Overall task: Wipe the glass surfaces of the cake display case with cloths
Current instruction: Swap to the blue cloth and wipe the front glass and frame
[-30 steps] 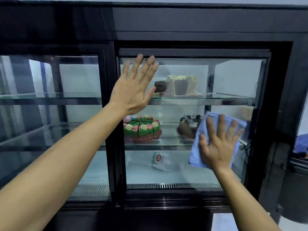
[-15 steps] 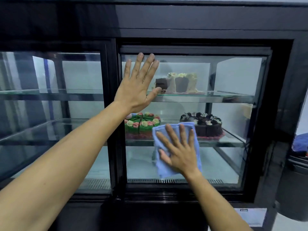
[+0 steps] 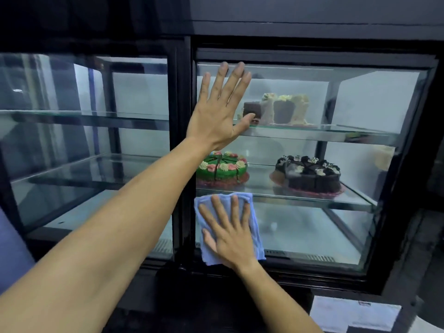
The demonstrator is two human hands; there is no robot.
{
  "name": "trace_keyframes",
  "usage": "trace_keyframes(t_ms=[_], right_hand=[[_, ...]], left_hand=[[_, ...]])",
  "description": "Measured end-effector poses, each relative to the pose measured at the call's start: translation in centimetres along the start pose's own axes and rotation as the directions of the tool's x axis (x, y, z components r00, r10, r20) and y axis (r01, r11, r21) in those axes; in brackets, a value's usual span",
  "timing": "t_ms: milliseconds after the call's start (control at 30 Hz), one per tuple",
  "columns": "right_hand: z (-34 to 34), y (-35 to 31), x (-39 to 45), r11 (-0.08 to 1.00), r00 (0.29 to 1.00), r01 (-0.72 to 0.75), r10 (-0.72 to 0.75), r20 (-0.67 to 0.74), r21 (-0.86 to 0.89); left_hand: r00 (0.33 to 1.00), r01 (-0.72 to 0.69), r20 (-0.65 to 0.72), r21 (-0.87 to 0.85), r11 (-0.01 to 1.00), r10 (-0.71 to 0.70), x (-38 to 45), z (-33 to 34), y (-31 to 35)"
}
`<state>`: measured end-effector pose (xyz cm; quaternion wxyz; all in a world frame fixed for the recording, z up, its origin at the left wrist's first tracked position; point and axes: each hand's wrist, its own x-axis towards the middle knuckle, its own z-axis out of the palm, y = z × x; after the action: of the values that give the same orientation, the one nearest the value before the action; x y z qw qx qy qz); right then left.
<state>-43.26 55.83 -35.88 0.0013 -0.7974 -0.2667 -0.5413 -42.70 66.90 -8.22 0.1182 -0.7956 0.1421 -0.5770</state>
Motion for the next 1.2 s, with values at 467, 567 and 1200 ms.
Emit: trace_keyframes(t_ms=[467, 567, 1200], right_hand=[[-0.8, 0.5, 4.2, 0.982, 0.979, -0.189, 0.19, -0.069, 0.017], [2.0, -2.4, -2.1, 1.0, 0.999, 0.0, 0.0, 0.039, -0.013], [1.8, -0.6, -2.7, 0.984, 0.986, 0.161, -0.158, 0.044, -0.071]], left_hand=[[0.996, 0.093, -0.013, -0.004, 0.996, -0.093, -0.3, 0.0, 0.5], [0.995, 0.098, -0.014, 0.006, 0.995, -0.098, -0.3, -0.1, 0.8], [0.978, 0.1, -0.177, -0.071, 0.992, -0.111, -0.9, 1.8, 0.9]])
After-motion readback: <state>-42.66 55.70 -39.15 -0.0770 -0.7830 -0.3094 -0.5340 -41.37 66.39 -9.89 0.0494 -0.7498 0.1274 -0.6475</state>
